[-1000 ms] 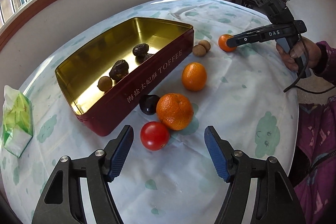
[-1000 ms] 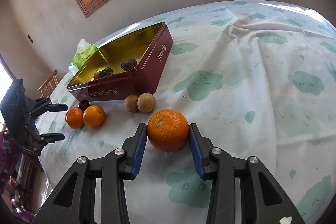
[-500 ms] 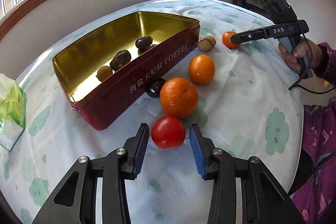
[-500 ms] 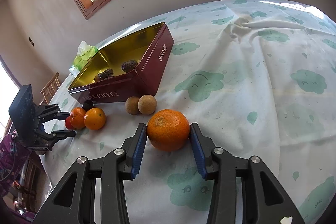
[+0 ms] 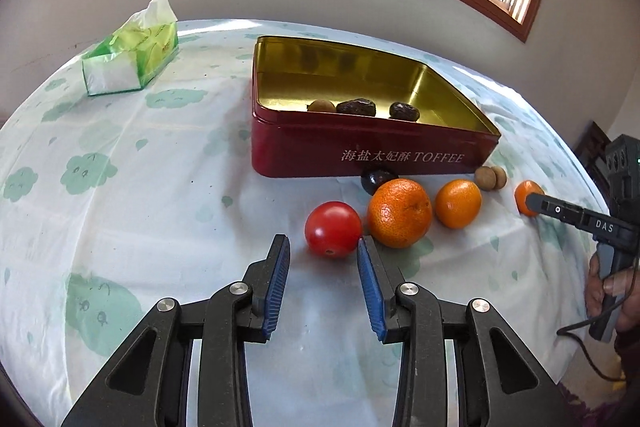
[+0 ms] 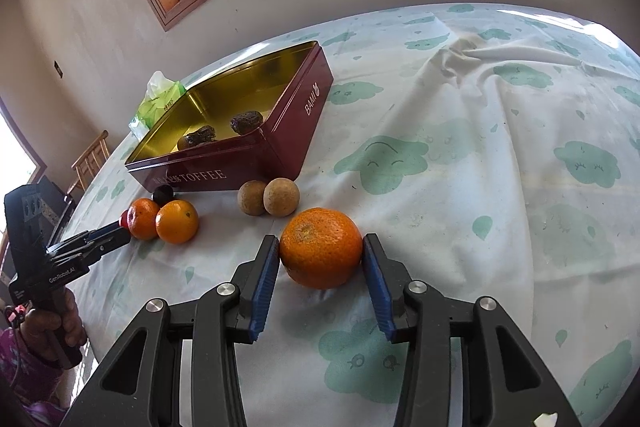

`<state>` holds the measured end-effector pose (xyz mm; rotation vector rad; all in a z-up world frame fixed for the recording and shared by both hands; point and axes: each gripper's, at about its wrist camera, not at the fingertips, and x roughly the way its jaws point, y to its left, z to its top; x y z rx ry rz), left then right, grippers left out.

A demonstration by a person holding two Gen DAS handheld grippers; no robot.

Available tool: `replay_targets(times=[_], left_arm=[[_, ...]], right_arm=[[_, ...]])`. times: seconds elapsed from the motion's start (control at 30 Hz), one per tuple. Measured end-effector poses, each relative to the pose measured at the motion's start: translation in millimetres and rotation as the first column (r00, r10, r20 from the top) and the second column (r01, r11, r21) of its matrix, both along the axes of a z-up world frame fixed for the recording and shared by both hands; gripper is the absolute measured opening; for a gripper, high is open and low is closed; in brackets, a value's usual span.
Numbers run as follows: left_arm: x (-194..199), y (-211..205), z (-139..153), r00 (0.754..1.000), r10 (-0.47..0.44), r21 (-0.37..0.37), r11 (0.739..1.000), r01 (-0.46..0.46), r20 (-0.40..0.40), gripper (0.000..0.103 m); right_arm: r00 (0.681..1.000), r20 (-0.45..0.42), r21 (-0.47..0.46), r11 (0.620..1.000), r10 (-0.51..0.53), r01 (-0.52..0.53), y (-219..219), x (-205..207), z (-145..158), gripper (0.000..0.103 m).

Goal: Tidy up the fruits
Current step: 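Grasp the red tomato with the left gripper while the right holds the tangerine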

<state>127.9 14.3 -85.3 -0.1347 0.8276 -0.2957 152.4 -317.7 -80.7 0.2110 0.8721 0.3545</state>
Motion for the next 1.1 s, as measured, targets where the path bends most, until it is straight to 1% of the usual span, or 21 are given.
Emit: replay_targets(times=[0.03, 0.07, 0.13, 0.17, 0.2, 0.27, 0.3, 0.37, 0.4, 0.5, 0.53, 0.57, 0.6, 0.63, 0.73, 0.83, 0.9, 0.93, 1.03, 1.1], left_arm=[[2, 1, 0, 1.0, -0.015, -0.007, 1.0, 0.015, -0.009, 0.037], [3, 1, 2, 0.999, -0.036, 0.006, 0.999, 0.036, -0.007, 0.037], [4, -4, 5, 0.995, -0.098, 0.072, 0.993, 0.096, 0.021, 0.037], [7, -10, 6, 0.991, -0.132, 0.096, 0.987, 0.13, 0.013, 0.037], [10, -13, 5, 0.987, -0.161, 0.099, 0.982, 0.161, -0.005, 0.037], [16, -19, 2, 0.98, -0.193, 0.119, 0.973, 0.197, -0.042, 0.037], [17, -20, 4, 0.979, -0.201, 0.134, 0.97, 0.204, -0.035, 0.037], [21, -24, 6, 0.978, -0.205, 0.191, 0.96, 0.207, -0.032, 0.037], [23, -24, 7, 0.979, -0.202, 0.198, 0.959, 0.204, -0.03, 0.037], [30, -22, 6, 0.977, -0.207, 0.177, 0.961, 0.211, -0.041, 0.037], [31, -24, 4, 0.976, -0.211, 0.182, 0.959, 0.216, -0.047, 0.037], [30, -25, 4, 0.977, -0.212, 0.193, 0.957, 0.215, -0.036, 0.036], [30, -27, 3, 0.977, -0.209, 0.203, 0.956, 0.212, -0.034, 0.032], [29, -28, 3, 0.98, -0.199, 0.211, 0.957, 0.201, -0.027, 0.03], [27, -28, 2, 0.989, -0.145, 0.198, 0.969, 0.147, -0.023, 0.03], [24, -27, 4, 0.996, -0.083, 0.233, 0.969, 0.077, 0.016, 0.03], [23, -24, 4, 0.999, -0.048, 0.24, 0.97, 0.041, 0.023, 0.03], [24, -21, 3, 0.999, -0.028, 0.235, 0.972, 0.021, 0.025, 0.03], [27, -10, 3, 1.0, 0.021, 0.205, 0.978, -0.025, 0.02, 0.03], [28, -5, 2, 0.999, 0.051, 0.197, 0.979, -0.053, 0.013, 0.03]], right_arm=[[1.0, -0.001, 0.003, 1.0, 0.0, 0.0, 0, 0, 0, 0.041], [1.0, -0.001, 0.007, 1.0, 0.0, 0.0, 0, 0, 0, 0.041], [1.0, -0.001, 0.01, 1.0, -0.001, 0.001, -1, 1, 0, 0.041], [1.0, -0.001, 0.009, 1.0, -0.001, 0.001, -1, 1, 0, 0.041], [1.0, -0.001, 0.01, 1.0, -0.001, 0.001, -1, 1, 0, 0.041], [1.0, -0.002, 0.013, 1.0, -0.001, 0.001, -2, 1, 0, 0.042], [1.0, -0.002, 0.014, 1.0, -0.001, 0.001, -2, 1, 0, 0.042], [1.0, -0.002, 0.014, 1.0, 0.0, 0.0, -3, 1, 0, 0.042], [1.0, -0.002, 0.014, 1.0, 0.001, -0.001, -3, 1, 0, 0.042], [1.0, 0.0, 0.01, 1.0, 0.005, -0.005, -1, 1, 0, 0.044], [1.0, 0.0, 0.009, 1.0, 0.006, -0.006, -1, 1, 0, 0.044], [1.0, 0.0, 0.008, 1.0, 0.008, -0.008, -1, 1, 0, 0.045], [1.0, 0.001, 0.008, 1.0, 0.009, -0.009, -1, 1, 0, 0.045], [1.0, 0.001, 0.007, 1.0, 0.009, -0.009, -1, 1, 0, 0.045], [1.0, 0.002, -0.001, 1.0, 0.011, -0.011, 1, 2, 0, 0.045], [1.0, 0.006, -0.025, 1.0, 0.013, -0.013, 5, 1, 0, 0.045], [1.0, 0.009, -0.05, 0.999, 0.01, -0.01, 7, 1, 1, 0.043], [1.0, 0.01, -0.061, 0.998, 0.005, -0.004, 8, 1, 1, 0.041], [1.0, 0.013, -0.08, 0.997, 0.002, -0.001, 10, 1, 1, 0.04], [1.0, 0.017, -0.096, 0.995, 0.0, 0.001, 12, 0, 1, 0.039]])
